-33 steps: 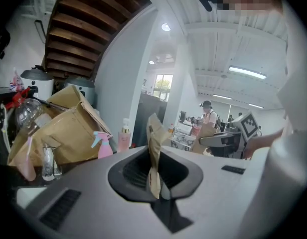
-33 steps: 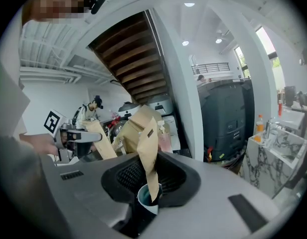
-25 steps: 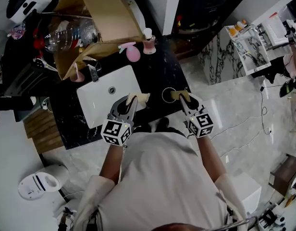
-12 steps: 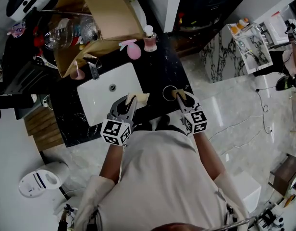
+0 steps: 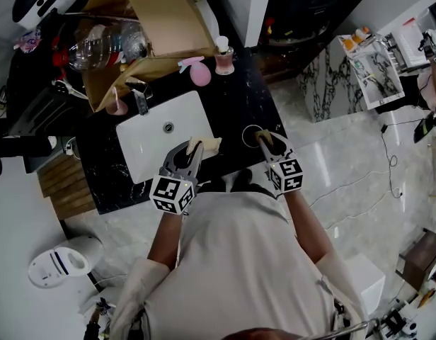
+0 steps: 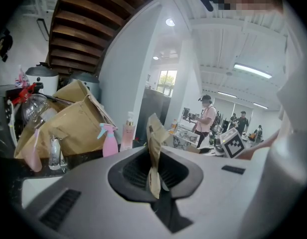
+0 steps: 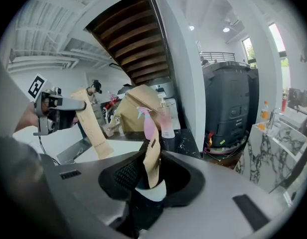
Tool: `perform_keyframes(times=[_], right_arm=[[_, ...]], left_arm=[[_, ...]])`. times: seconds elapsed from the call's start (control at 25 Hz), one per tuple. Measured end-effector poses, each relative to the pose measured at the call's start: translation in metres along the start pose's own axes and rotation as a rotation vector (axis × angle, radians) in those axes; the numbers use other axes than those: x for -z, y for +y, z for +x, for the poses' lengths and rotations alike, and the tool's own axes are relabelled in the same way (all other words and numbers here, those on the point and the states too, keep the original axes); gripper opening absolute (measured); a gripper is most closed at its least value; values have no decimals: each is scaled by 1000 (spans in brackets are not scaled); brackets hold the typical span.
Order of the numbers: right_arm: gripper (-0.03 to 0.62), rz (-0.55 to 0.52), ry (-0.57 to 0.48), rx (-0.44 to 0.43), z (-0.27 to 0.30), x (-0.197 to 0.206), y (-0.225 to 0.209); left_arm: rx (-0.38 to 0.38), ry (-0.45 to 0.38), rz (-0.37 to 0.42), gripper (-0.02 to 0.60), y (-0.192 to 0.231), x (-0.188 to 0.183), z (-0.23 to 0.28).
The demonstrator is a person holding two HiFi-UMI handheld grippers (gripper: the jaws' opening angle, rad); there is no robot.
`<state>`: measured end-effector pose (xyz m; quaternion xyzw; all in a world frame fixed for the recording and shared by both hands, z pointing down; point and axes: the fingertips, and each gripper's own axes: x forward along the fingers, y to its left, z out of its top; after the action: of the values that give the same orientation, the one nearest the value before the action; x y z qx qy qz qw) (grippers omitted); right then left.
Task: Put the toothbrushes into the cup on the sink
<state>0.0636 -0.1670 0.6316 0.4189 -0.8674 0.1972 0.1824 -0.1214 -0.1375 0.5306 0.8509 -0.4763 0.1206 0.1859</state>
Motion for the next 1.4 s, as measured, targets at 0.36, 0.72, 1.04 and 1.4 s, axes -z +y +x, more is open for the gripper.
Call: perform_keyframes(times=[0.36,0.72,1.04,1.4], right_arm=[[199,17,-11,10,-7,-1,-1],[199,48,-67,43,-33,-8,-3],[199,75,-89,97,-59,-5,-13],[199,95,-97,142,-84,1,-22]], left_arm=[[21,-1,14,32,-5,-5,2],[92,-27,55,33,-21,-21,15],[182,-34,110,33,-51,-33,39],[245,-27,159,32,-78,-29,71]])
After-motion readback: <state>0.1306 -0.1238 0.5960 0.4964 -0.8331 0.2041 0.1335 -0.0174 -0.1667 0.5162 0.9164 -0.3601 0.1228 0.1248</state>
